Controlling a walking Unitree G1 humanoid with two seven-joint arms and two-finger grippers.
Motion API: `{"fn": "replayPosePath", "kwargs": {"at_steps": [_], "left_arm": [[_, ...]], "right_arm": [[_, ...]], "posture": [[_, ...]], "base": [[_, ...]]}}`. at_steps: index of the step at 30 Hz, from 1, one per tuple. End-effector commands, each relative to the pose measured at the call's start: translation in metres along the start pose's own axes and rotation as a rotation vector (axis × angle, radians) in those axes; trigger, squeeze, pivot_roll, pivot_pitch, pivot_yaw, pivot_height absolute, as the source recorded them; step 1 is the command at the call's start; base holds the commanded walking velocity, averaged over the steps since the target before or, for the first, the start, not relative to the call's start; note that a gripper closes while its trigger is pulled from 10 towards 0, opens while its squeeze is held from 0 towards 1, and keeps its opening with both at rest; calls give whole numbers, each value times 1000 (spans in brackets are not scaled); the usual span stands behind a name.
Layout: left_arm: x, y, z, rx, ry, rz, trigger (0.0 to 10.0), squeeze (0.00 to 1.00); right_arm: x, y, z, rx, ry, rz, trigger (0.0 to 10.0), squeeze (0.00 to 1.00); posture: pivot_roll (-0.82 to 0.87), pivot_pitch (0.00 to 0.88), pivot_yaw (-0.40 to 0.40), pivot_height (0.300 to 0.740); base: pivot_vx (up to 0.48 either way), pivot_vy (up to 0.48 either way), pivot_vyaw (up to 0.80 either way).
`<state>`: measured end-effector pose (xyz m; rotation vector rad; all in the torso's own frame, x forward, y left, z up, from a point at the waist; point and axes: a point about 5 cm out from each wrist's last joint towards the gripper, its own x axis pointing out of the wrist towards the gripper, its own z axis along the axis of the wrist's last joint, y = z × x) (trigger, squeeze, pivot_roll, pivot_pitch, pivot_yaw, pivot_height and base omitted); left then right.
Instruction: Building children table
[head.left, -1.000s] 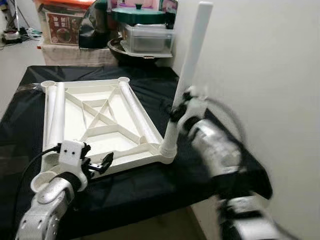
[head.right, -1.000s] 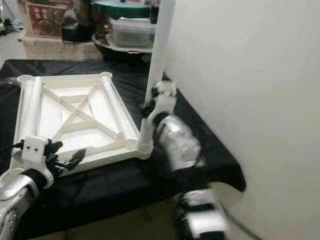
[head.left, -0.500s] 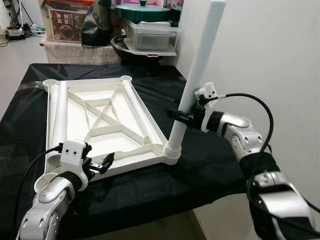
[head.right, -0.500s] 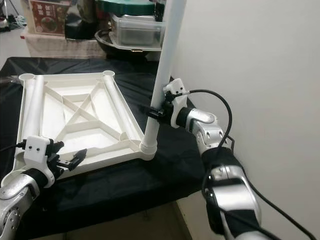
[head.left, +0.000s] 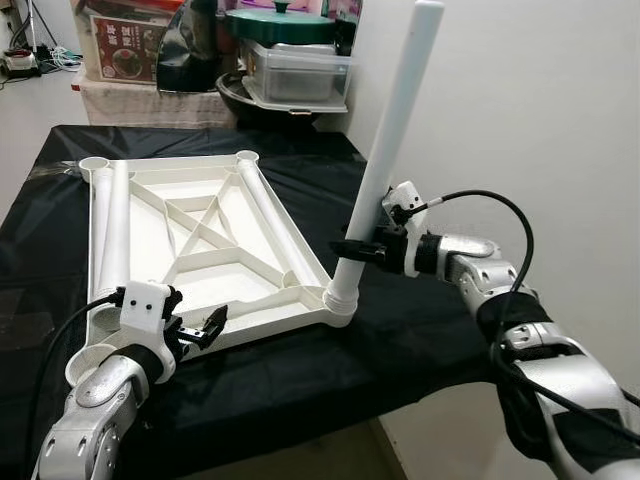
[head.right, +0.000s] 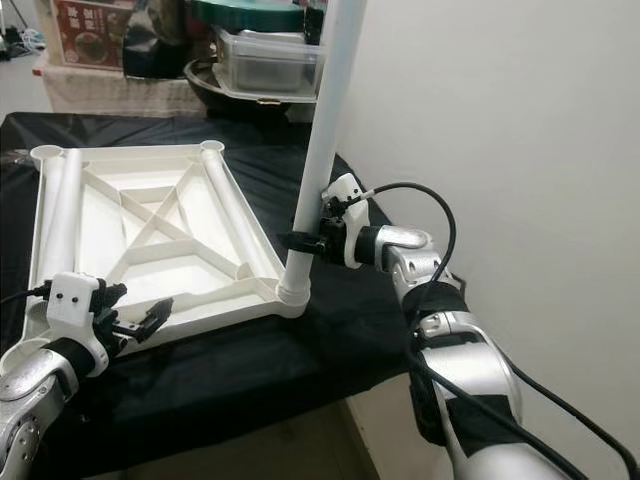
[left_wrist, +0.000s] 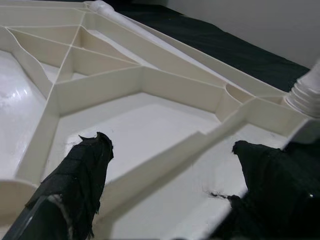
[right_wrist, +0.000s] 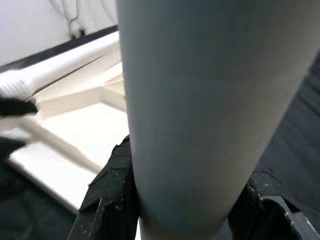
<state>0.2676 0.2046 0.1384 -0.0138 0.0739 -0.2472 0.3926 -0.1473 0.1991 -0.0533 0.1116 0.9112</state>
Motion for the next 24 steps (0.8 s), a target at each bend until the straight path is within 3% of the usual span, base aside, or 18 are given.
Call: {"fn": "replayPosePath", "kwargs": {"at_steps": [1,2,3,4,5,7,9,11,12,13,14,15,16,18,19,20,21,24], "left_arm": [[0,-3,-2,-4,1,-7,10000,0],[0,-3,-2,-4,1,-7,10000,0],[0,-3,-2,-3,1,-8,10000,0],[0,-3,-2,-3,1,-8,10000,0],[-1,-3,-2,-2,1,-7,10000,0],[-1,-3,-2,-2,1,-7,10000,0],[-3,-2,-3,-4,7,-4,10000,0],[-3,-2,-3,-4,7,-4,10000,0],[-2,-3,-4,-6,12,-8,10000,0],[-2,-3,-4,-6,12,-8,10000,0],[-1,-4,-5,-8,15,-16,10000,0],[-1,-4,-5,-8,15,-16,10000,0],[3,-5,-4,-8,13,-26,10000,0],[3,-5,-4,-8,13,-26,10000,0],[6,-6,-2,-7,9,-33,10000,0],[6,-6,-2,-7,9,-33,10000,0],[8,-4,0,-4,5,-36,10000,0],[9,-4,0,-3,4,-35,10000,0]], "right_arm": [[1,-6,9,40,-119,-120,0,0],[1,-6,9,40,-119,-120,0,0],[1,-11,3,84,-152,-296,0,0],[1,-11,3,84,-152,-296,0,0],[-1,-18,-9,179,-154,-546,0,0],[-1,-18,-9,179,-154,-546,0,0],[-3,-9,-40,284,-80,-897,0,0],[-3,-9,-40,284,-80,-897,0,0],[6,10,-45,304,-70,-937,0,0],[6,10,-45,304,-70,-937,0,0],[19,33,-43,331,-75,-908,0,0],[19,33,-43,331,-75,-908,0,0],[34,52,-32,333,-115,-841,10000,0],[34,52,-32,333,-115,-841,10000,0],[44,64,-20,306,-151,-756,10000,0],[44,64,-20,306,-151,-756,10000,0],[48,66,-4,250,-216,-654,10000,1000],[46,64,-1,246,-233,-646,10000,1000]], "posture": [[161,0,-185,740],[161,0,-185,740],[161,0,-183,740],[161,0,-183,740],[160,0,-184,740],[160,0,-184,740],[148,0,-164,740],[148,0,-164,740],[141,0,-154,740],[141,0,-154,740],[133,0,-145,740],[133,0,-145,740],[125,0,-134,740],[125,0,-134,740],[123,0,-134,740],[123,0,-134,740],[118,0,-138,740],[118,0,-138,740]], "base": [[0,0,0],[0,0,0],[0,0,0],[0,0,0],[0,0,0],[0,0,0],[0,0,0],[0,0,0],[0,0,0],[0,0,0],[0,0,0],[0,0,0],[0,0,0],[0,0,0],[0,0,0],[0,0,0],[0,0,0],[0,0,0]]}}
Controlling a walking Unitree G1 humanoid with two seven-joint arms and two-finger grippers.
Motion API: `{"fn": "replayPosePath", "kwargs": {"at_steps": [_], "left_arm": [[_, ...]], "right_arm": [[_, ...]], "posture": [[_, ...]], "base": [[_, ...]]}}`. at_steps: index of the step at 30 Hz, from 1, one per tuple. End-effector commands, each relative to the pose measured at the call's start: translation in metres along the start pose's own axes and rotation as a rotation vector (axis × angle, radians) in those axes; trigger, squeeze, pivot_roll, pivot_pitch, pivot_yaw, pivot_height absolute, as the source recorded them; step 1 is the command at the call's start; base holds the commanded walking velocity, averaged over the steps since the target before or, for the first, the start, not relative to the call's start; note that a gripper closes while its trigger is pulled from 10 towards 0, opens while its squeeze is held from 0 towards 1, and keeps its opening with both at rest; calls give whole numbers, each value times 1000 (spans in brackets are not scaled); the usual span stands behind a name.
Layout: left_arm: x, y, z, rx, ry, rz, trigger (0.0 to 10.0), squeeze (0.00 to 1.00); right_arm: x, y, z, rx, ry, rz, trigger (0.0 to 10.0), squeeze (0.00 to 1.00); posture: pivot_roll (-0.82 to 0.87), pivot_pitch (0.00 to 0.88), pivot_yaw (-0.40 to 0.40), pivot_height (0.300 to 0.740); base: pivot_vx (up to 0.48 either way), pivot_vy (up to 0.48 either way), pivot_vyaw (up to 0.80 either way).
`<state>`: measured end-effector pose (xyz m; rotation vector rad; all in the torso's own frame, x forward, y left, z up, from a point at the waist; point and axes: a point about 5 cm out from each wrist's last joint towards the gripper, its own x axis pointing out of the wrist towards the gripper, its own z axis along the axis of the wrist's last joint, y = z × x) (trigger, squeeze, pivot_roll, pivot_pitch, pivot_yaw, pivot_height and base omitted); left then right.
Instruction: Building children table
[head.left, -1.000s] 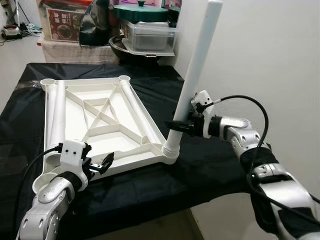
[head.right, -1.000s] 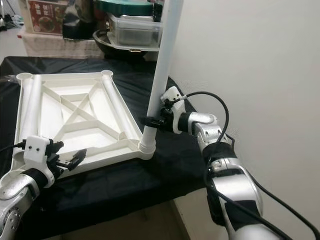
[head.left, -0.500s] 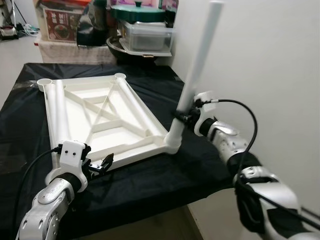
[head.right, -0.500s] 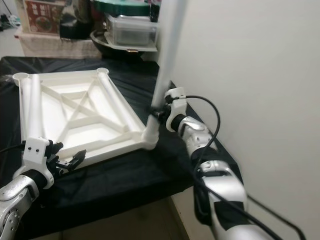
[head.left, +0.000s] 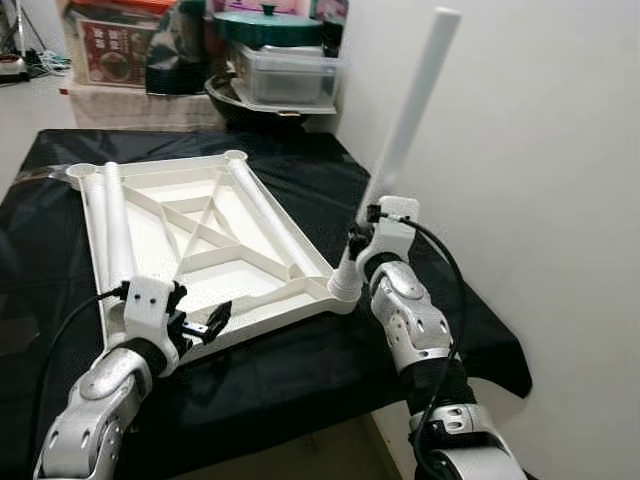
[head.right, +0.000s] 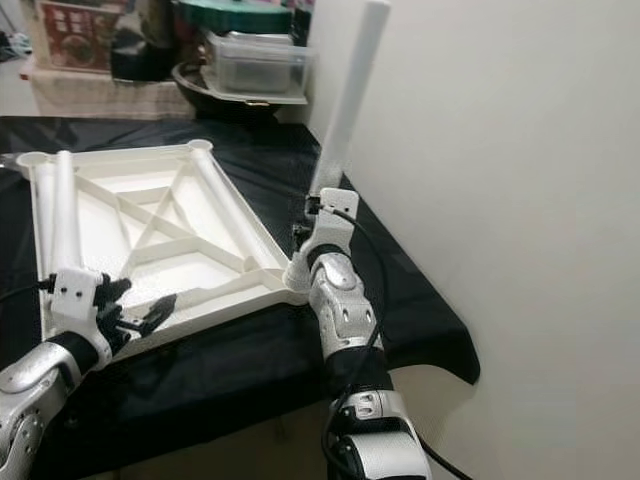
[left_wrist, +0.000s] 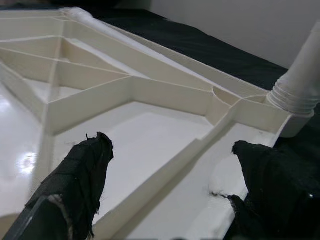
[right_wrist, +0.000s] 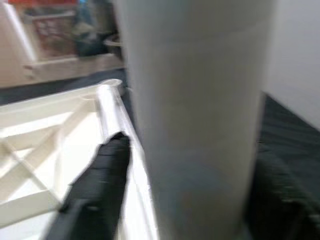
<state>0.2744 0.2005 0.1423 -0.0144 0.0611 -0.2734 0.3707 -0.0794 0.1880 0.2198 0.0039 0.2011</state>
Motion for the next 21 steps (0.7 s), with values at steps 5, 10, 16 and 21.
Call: {"fn": "replayPosePath", "kwargs": {"at_steps": [5,10,16,21], "left_arm": [[0,-4,-7,-12,15,-7,10000,0],[0,-6,-9,-17,16,-11,10000,0],[2,-7,-9,-17,18,-23,10000,0],[3,-10,-8,-18,17,-43,10000,0]], "right_arm": [[1,-6,24,-20,-61,91,10000,302],[-1,-14,42,-36,-92,310,10000,0],[-8,-37,40,-202,-5,676,10000,0],[-16,-42,18,-205,193,950,10000,0]], "posture": [[118,0,-146,740],[119,0,-152,740],[119,0,-152,740],[132,0,-164,740]], "base": [[0,0,0],[0,0,0],[0,0,0],[0,0,0]]}}
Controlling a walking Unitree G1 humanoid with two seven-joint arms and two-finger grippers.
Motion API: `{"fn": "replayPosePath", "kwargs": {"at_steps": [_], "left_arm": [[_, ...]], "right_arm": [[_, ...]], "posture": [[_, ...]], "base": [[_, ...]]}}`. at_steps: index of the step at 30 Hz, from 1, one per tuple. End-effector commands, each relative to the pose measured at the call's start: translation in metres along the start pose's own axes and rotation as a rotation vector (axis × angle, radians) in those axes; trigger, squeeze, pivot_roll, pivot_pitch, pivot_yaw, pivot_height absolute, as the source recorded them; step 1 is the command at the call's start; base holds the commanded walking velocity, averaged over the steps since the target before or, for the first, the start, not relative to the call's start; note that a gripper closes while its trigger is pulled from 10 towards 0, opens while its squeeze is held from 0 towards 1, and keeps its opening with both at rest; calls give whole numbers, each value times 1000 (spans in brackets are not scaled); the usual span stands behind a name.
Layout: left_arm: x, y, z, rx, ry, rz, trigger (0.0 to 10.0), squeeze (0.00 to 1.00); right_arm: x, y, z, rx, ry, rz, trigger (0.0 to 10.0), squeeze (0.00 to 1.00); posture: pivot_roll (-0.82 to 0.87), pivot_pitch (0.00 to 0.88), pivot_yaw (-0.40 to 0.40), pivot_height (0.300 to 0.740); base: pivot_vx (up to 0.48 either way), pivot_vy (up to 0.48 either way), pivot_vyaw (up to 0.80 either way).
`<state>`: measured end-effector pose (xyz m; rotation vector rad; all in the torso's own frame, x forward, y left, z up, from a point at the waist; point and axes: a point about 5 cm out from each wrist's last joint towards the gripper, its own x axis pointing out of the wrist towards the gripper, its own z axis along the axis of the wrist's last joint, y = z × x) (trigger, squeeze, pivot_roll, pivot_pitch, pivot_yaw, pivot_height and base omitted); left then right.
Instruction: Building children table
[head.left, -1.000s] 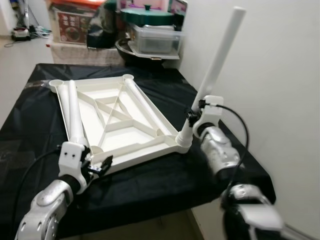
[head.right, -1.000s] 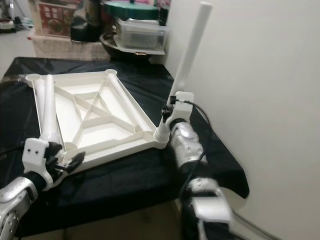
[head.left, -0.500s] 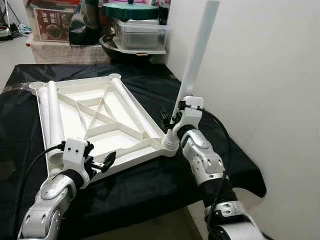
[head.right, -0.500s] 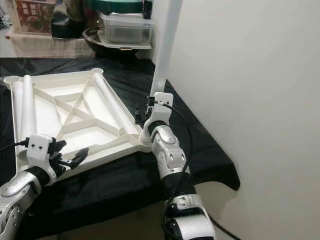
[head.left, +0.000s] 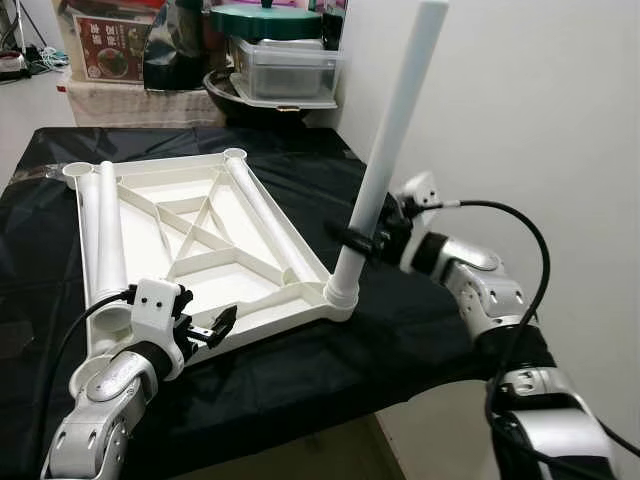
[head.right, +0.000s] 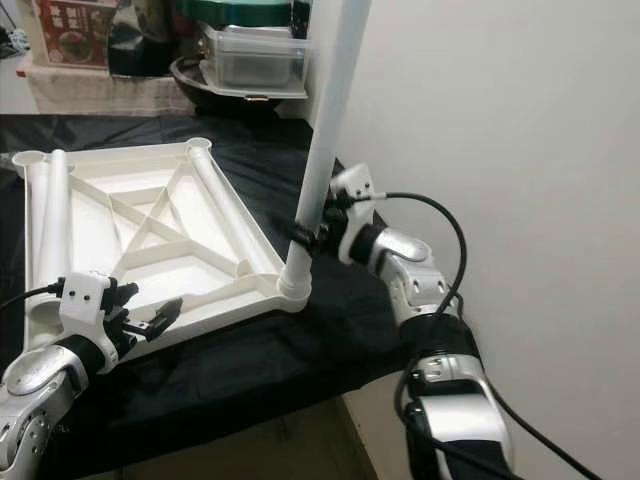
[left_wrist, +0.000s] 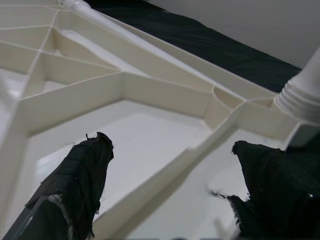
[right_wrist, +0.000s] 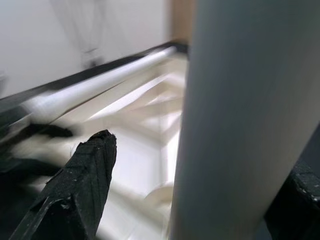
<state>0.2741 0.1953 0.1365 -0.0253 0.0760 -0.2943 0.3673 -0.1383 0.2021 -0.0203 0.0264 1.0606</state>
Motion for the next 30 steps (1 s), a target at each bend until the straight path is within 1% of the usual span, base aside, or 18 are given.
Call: {"fn": "replayPosePath", "kwargs": {"at_steps": [1,6,7,9,13,14,15,16,17,18,20,21,22,23,26,27,28,30], "left_arm": [[0,-5,-2,-6,4,-25,10000,0],[-5,-6,-2,-4,5,-40,10000,0],[-6,-6,-2,-3,5,-41,10000,0],[-7,-6,-2,-3,7,-43,10000,0],[-8,-5,-2,-3,7,-43,10000,0],[-8,-4,-2,1,9,-40,10000,0],[-8,-2,-1,4,10,-38,10000,0],[-9,-1,-1,6,10,-36,10000,0],[-8,-1,-1,7,10,-35,10000,0],[-8,-1,-1,8,11,-35,10000,0],[-7,-2,-2,7,11,-39,10000,0],[-7,-2,-2,7,11,-39,10000,0],[-7,-3,-2,6,12,-40,10000,0],[-7,-3,-2,5,13,-42,10000,0],[-7,-3,-2,4,13,-43,10000,0],[-6,-4,-2,3,14,-44,10000,0],[-6,-4,-3,2,14,-46,10000,0],[-5,-5,-2,-1,13,-49,10000,0]], "right_arm": [[13,14,-7,48,34,162,10000,0],[34,41,-6,60,-17,287,10000,0],[38,49,-5,52,-38,299,8745,0],[44,58,-3,56,-71,306,8157,0],[44,59,-2,60,-79,331,8157,0],[46,65,1,60,-105,343,3804,0],[47,69,2,58,-132,358,941,0],[48,71,3,56,-151,366,941,0],[49,71,3,52,-161,345,0,0],[50,69,-1,54,-148,295,0,0],[52,52,-20,24,-61,16,0,0],[52,52,-20,24,-61,16,0,0],[52,46,-25,49,-33,-91,0,0],[47,34,-33,96,10,-293,0,0],[43,26,-39,125,44,-434,0,0],[34,17,-45,152,79,-621,0,0],[24,15,-51,186,81,-793,0,0],[19,21,-52,215,69,-880,0,0]], "posture": [[142,0,-172,740],[153,0,-178,740],[157,0,-179,740],[157,0,-179,740],[157,0,-179,740],[156,0,-173,740],[156,0,-173,740],[156,0,-173,740],[149,0,-169,740],[149,0,-169,740],[137,0,-162,740],[137,0,-162,740],[137,0,-162,740],[129,0,-158,740],[129,0,-158,740],[123,0,-151,740],[121,0,-150,740],[119,0,-141,740]], "base": [[0,0,0],[0,0,0],[0,0,0],[0,0,0],[0,0,0],[0,0,0],[0,0,0],[0,0,0],[0,0,0],[0,0,0],[0,0,0],[0,0,0],[0,0,0],[0,0,0],[0,0,0],[0,0,0],[0,0,0],[0,0,0]]}}
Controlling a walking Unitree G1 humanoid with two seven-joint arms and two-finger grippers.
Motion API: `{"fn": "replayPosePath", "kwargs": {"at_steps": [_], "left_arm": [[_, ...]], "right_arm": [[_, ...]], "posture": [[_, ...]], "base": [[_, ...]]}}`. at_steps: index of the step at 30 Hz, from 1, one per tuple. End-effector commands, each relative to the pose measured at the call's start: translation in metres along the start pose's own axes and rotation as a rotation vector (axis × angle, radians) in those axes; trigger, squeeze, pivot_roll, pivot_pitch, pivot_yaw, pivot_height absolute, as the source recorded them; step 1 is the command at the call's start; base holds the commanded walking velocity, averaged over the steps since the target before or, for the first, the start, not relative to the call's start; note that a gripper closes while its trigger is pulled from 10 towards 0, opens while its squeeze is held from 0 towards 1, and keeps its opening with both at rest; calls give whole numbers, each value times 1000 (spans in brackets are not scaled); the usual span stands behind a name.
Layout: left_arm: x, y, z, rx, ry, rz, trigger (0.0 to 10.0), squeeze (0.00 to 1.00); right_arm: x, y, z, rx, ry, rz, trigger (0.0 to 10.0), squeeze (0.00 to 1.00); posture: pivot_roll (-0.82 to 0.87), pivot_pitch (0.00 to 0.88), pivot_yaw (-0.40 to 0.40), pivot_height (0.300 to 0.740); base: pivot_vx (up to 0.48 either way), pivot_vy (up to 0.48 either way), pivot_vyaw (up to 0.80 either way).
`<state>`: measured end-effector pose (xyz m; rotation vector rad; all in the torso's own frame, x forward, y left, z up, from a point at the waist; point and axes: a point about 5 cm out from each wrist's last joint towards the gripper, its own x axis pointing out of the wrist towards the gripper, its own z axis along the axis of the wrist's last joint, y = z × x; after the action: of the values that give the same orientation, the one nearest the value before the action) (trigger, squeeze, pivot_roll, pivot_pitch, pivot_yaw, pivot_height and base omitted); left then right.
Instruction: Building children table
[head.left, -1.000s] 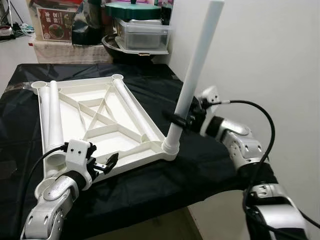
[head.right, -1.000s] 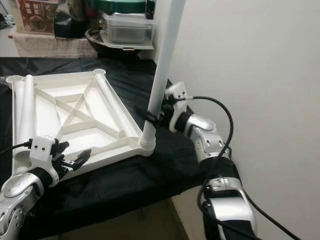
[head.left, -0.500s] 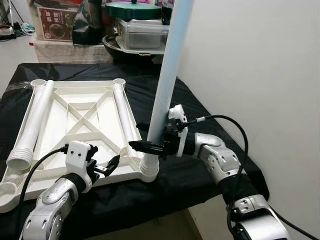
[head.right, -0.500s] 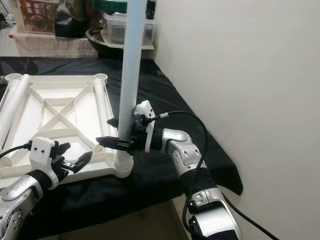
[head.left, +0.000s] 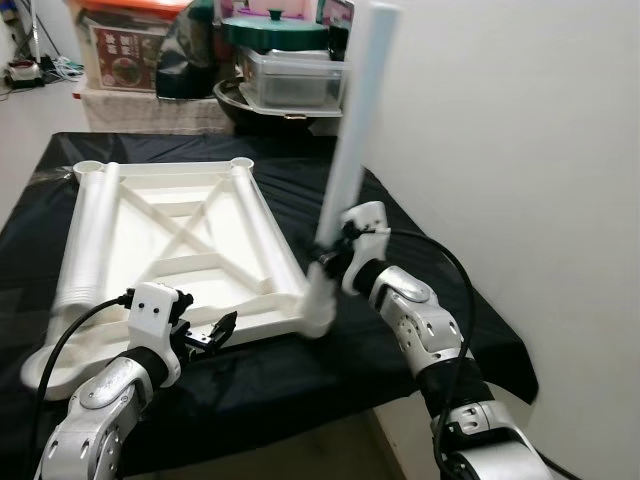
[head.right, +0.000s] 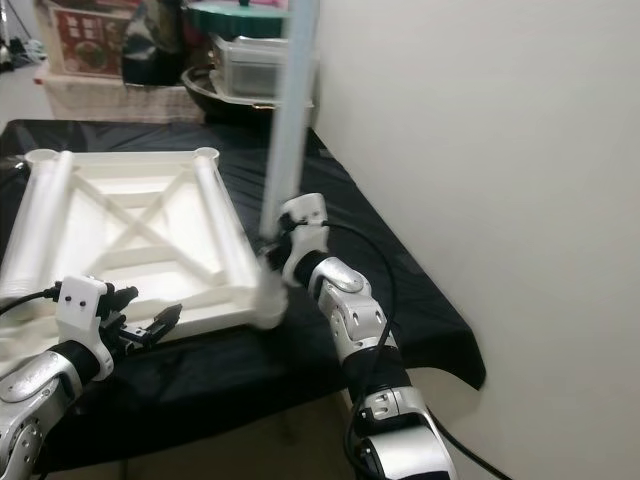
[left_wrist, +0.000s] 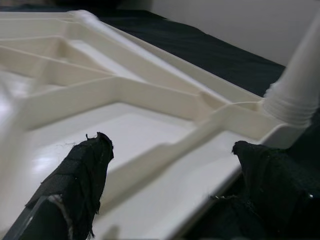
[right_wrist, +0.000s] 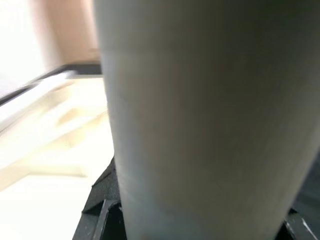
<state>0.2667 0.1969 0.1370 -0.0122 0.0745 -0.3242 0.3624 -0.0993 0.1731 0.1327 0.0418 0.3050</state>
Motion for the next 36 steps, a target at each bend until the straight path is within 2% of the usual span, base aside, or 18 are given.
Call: {"fn": "replayPosePath", "kwargs": {"at_steps": [1,3,4,6,7,9,10,11,16,17,18,22,25,31,32,33,34,36], "left_arm": [[4,-5,-1,-18,10,-22,10000,0],[4,-5,-1,-18,10,-27,10000,0],[6,-6,0,-18,9,-32,10000,0],[6,-6,0,-18,9,-36,10000,0],[8,-8,1,-17,6,-43,10000,0],[11,-9,2,-17,0,-50,10000,0],[12,-10,3,-18,-5,-54,10000,0],[13,-12,4,-20,-11,-58,10000,0],[14,-15,7,-22,-23,-65,10000,0],[14,-15,8,-20,-29,-68,10000,0],[13,-16,11,-16,-43,-68,10000,0],[11,-13,19,15,-78,-40,10000,0],[7,-11,22,30,-93,8,10000,0],[-9,-26,25,60,-126,61,10000,0],[-14,-29,26,69,-132,78,10000,0],[-16,-30,27,75,-137,91,10000,0],[-21,-30,27,68,-142,117,10000,0],[-29,-29,26,55,-145,168,10000,0]], "right_arm": [[-14,-12,-23,32,123,-200,0,0],[-18,-2,-22,39,113,-189,0,0],[-20,12,-20,39,112,-144,1804,0],[-19,20,-19,36,109,-121,1804,0],[-18,32,-15,37,90,-65,10000,0],[-16,44,-10,58,56,12,10000,0],[-15,45,-6,82,36,22,10000,792],[-15,45,-4,78,24,41,10000,1000],[-14,45,3,98,-3,109,10000,1000],[-15,46,11,94,-34,183,10000,812],[-18,48,19,97,-66,323,10000,0],[-44,51,32,-30,-96,748,10000,0],[-56,51,25,-109,-31,920,10000,0],[-46,48,6,-204,47,959,10000,0],[-39,46,4,-210,57,909,7922,0],[-35,44,3,-213,62,875,7922,0],[-26,40,3,-203,65,786,0,0],[-12,29,6,-173,63,612,0,0]], "posture": [[119,0,-141,740],[115,0,-133,740],[106,0,-124,740],[106,0,-124,740],[102,0,-122,740],[100,0,-121,740],[98,0,-123,740],[98,0,-123,740],[102,0,-128,740],[101,0,-131,740],[102,0,-135,740],[114,0,-146,740],[123,0,-151,740],[151,0,-159,740],[161,0,-163,740],[161,0,-163,740],[173,0,-167,740],[188,0,-172,740]], "base": [[0,0,0],[0,0,0],[0,0,0],[0,0,0],[0,0,0],[0,0,0],[0,0,0],[0,0,0],[0,0,0],[0,0,0],[0,0,0],[0,0,0],[0,0,0],[0,0,0],[0,0,0],[0,0,0],[0,0,0],[0,0,0]]}}
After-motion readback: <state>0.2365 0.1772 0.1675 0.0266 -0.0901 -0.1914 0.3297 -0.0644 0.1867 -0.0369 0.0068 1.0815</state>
